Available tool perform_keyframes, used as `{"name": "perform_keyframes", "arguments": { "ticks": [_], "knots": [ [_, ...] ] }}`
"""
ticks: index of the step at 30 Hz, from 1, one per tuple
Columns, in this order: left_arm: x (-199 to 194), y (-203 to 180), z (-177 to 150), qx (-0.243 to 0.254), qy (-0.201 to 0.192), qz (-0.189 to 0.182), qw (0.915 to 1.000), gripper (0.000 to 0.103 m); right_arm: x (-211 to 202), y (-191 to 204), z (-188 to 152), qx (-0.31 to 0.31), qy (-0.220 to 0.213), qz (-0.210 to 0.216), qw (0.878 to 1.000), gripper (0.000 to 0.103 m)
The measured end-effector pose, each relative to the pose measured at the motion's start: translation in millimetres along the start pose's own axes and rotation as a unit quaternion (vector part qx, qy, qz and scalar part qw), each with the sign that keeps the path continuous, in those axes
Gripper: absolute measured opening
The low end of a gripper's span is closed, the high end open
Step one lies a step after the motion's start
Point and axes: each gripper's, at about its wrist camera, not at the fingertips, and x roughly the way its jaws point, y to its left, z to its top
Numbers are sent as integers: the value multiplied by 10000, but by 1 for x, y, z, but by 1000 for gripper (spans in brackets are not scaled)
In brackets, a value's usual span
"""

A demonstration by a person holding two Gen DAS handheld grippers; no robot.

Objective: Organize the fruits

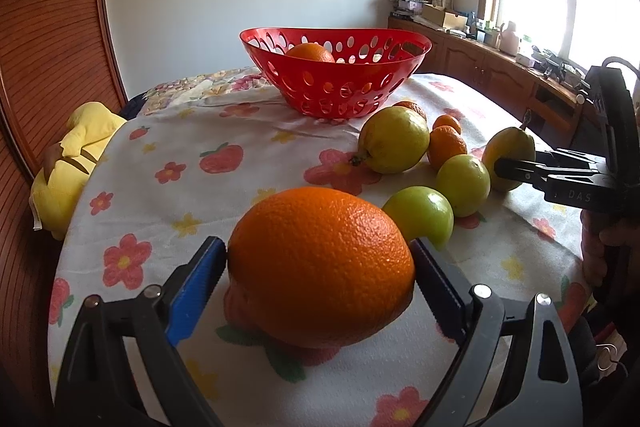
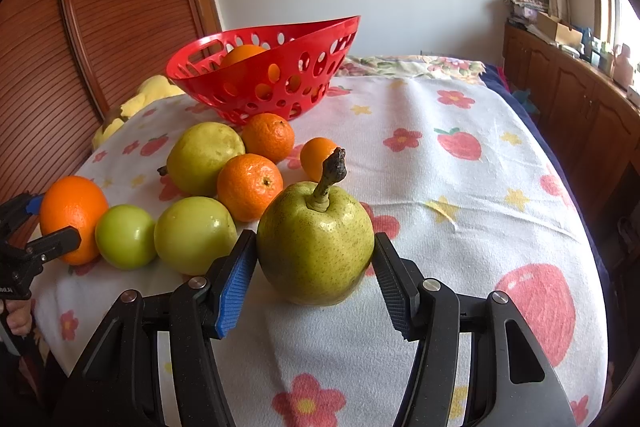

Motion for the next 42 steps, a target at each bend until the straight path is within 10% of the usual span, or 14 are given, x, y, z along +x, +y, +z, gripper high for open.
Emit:
{"name": "perform_keyframes", "arguments": {
  "ticks": [42],
  "knots": [
    [-27, 7, 26, -179, -441, -401, 9981, 89, 0, -2, -2, 53, 55, 33, 10000, 60]
  ]
}}
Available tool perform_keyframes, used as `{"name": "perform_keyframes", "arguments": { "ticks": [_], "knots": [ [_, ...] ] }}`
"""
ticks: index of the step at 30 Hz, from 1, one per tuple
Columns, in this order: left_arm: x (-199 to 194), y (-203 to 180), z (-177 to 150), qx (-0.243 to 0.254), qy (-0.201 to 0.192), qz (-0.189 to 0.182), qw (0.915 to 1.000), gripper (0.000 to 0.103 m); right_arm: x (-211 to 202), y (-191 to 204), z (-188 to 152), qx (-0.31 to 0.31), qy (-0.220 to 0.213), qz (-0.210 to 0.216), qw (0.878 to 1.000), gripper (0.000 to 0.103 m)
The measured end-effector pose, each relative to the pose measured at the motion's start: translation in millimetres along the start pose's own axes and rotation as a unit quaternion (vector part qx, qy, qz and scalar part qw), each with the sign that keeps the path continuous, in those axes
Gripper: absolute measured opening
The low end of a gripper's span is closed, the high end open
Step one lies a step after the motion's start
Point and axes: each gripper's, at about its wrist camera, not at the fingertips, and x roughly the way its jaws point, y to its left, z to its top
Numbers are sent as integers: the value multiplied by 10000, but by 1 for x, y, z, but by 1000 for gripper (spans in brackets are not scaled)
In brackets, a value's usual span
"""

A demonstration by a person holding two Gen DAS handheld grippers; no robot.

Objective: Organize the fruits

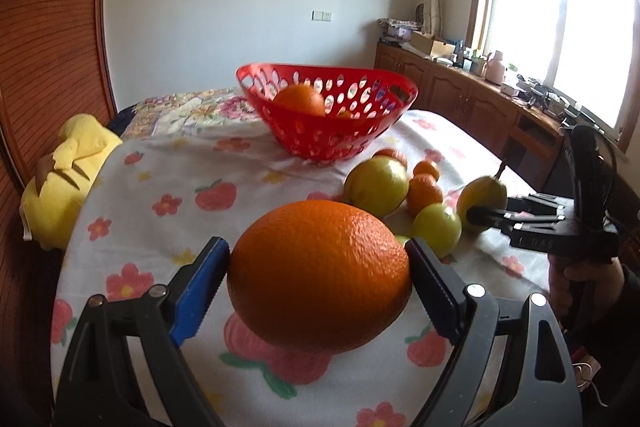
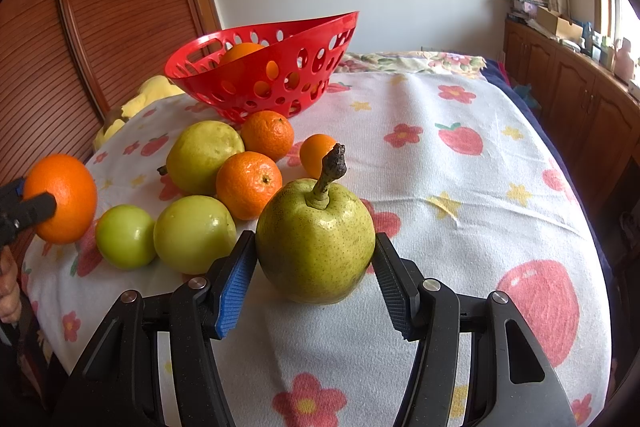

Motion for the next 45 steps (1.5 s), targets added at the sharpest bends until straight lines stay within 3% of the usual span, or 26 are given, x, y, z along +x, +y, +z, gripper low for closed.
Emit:
{"name": "perform_keyframes", "arguments": {
  "ticks": [13, 18, 23, 25, 26, 27, 30, 32, 40, 43, 45],
  "knots": [
    [14, -10, 49, 145, -295, -170, 9993, 87, 2, 1, 7, -76, 111, 97, 9999, 59],
    [26, -9, 71, 134, -365, -171, 9991, 87, -12, -4, 22, -77, -110, 172, 9998, 59],
    [39, -14, 94, 221, -410, -136, 9988, 85, -28, -2, 58, -271, -485, 255, 9981, 59],
    [45, -18, 103, 271, -441, -118, 9986, 76, -32, -1, 72, -367, -589, 281, 9972, 59],
    [46, -19, 107, 283, -483, -126, 9984, 51, -33, 0, 81, -428, -644, 305, 9965, 59],
    [47, -20, 112, 306, -510, -165, 9981, 12, -32, 1, 88, -483, -686, 330, 9959, 59],
    [69, -24, 123, 492, -123, 226, 9985, 10, -29, 2, 111, -647, -803, 405, 9938, 59],
    [74, -20, 123, 241, 51, -204, 9995, 10, -21, 5, 120, -744, -776, 469, 9931, 59],
    [38, -1, 92, 277, 11, 6, 9996, 19, 1, 14, 118, -963, -657, 818, 9898, 59],
    [12, 44, 83, 277, 11, 443, 9986, 23, 11, 7, 123, -853, -588, 886, 9907, 59],
    [-2, 90, 79, 293, -13, 1012, 9944, 35, 13, 1, 125, -832, -603, 882, 9908, 59]
  ]
}}
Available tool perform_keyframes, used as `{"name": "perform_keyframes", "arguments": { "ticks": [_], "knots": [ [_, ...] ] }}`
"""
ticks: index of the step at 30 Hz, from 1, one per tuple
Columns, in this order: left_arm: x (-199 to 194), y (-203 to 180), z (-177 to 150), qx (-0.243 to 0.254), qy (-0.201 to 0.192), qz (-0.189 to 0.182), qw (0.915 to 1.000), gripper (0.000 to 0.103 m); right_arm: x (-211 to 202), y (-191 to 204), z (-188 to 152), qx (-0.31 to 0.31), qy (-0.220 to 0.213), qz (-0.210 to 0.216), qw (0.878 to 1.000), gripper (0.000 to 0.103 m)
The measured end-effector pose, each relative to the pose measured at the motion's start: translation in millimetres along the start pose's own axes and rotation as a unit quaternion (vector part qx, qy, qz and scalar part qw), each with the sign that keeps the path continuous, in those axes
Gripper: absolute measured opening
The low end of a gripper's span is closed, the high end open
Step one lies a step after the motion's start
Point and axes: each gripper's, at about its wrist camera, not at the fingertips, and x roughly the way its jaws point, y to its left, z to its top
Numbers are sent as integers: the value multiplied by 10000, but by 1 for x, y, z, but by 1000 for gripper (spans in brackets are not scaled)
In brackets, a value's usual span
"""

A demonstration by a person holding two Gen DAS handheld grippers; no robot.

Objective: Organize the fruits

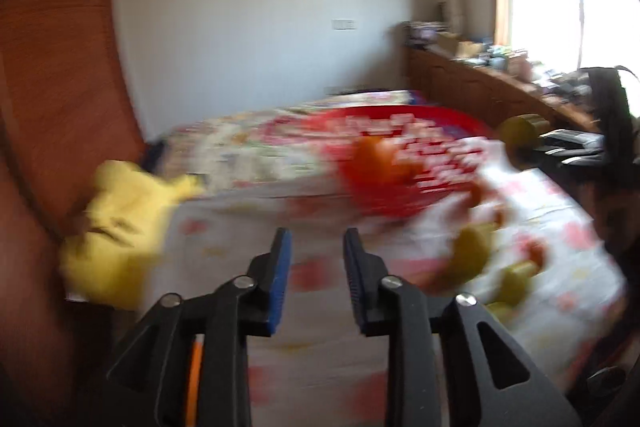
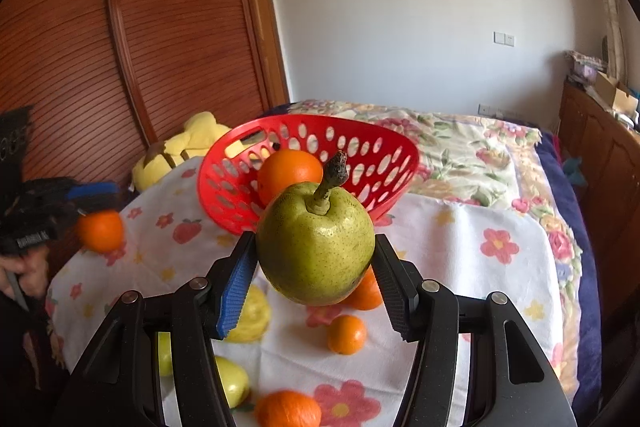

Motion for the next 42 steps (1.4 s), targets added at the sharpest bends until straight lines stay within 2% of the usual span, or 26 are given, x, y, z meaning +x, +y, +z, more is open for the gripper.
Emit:
{"name": "perform_keyframes", "arguments": {
  "ticks": [1, 3, 5, 7, 8, 14, 24, 35, 42],
  "knots": [
    [4, 25, -3, -155, 125, 214, 9996, 39, 1, -2, 0, -63, -24, -22, 10000, 59],
    [13, 63, -10, -424, 253, 380, 9981, 41, 4, -9, -2, -6, -6, -112, 9999, 59],
    [25, 87, -19, -554, 410, 436, 9967, 44, 8, -16, -5, 154, 15, -142, 9998, 59],
    [33, 104, -28, -866, 554, 665, 9925, 43, 10, -19, -7, 181, 19, -234, 9996, 59],
    [34, 106, -31, -968, 520, 518, 9926, 43, 11, -19, -8, 191, 7, -288, 9994, 59],
    [33, 78, -33, -925, 246, 181, 9952, 44, 9, -19, -3, 200, -9, -310, 9993, 59],
    [49, 31, -5, -791, 28, -266, 9965, 44, 20, -8, 26, -127, -61, -263, 9996, 59],
    [69, -37, 34, -576, -166, -644, 9961, 44, 61, 5, 56, -356, 190, -42, 9992, 60],
    [76, -51, 39, -558, -171, -733, 9956, 44, 86, 10, 61, -492, 486, -116, 9975, 60]
  ]
}}
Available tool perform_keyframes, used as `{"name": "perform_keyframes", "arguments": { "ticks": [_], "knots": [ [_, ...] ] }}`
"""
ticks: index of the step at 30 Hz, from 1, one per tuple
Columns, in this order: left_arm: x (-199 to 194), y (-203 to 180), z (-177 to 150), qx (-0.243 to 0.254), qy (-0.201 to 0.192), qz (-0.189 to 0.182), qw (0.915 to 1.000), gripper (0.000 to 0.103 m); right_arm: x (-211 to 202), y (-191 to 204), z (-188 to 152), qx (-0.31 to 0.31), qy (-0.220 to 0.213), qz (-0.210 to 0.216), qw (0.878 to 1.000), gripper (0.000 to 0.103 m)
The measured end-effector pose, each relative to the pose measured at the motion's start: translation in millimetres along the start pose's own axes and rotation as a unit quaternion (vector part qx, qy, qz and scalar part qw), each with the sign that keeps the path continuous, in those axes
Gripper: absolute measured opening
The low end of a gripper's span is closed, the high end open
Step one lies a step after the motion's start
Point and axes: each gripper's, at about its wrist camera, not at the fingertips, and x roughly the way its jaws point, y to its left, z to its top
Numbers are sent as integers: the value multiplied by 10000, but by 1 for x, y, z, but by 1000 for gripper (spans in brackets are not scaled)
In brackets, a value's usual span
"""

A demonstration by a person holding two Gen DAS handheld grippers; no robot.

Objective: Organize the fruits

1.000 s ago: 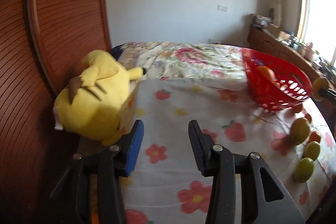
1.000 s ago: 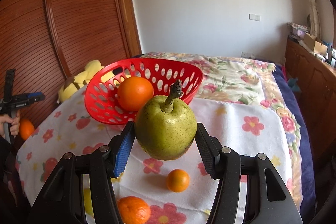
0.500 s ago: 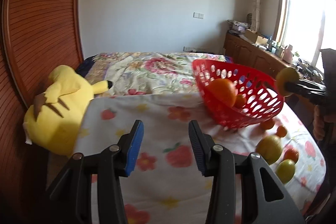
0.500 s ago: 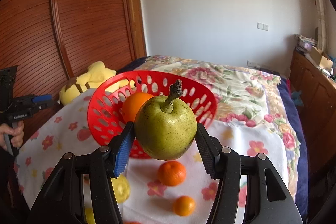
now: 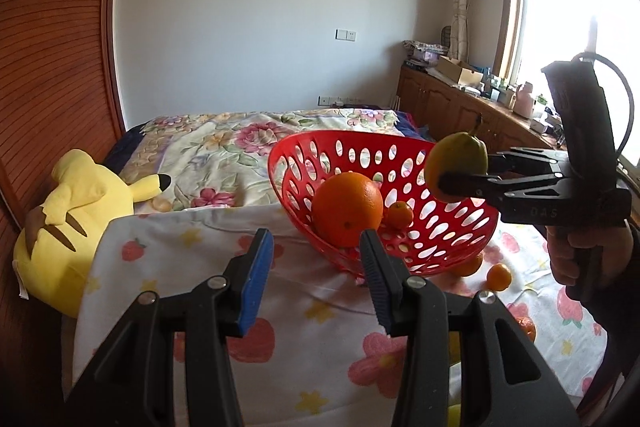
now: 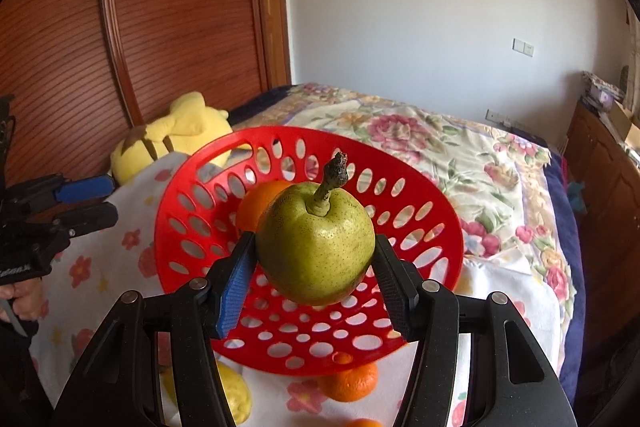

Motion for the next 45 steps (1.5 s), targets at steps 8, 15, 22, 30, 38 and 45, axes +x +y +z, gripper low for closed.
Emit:
{"name": "perform_keyframes", "arguments": {
  "ticks": [8, 15, 22, 30, 38, 45],
  "knots": [
    [10, -2, -6, 91, 108, 7, 9999, 45, 17, 4, -5, 43, 196, -79, 9998, 60],
    [18, -6, -12, 161, 217, 31, 9996, 45, 23, 6, -8, -133, 228, -127, 9996, 61],
    [11, -15, -22, 249, 286, -13, 9993, 45, -3, 8, -8, -61, 27, -85, 9999, 62],
    [-7, -33, -42, 298, 352, -92, 9989, 45, -58, 10, -42, 269, -171, -226, 9992, 62],
    [-28, -51, -62, 387, 360, -35, 9986, 45, -85, 18, -87, 509, -129, -437, 9977, 62],
    [-49, -66, -78, 468, 337, -43, 9983, 45, -100, 27, -120, 644, -81, -448, 9969, 62]
  ]
}}
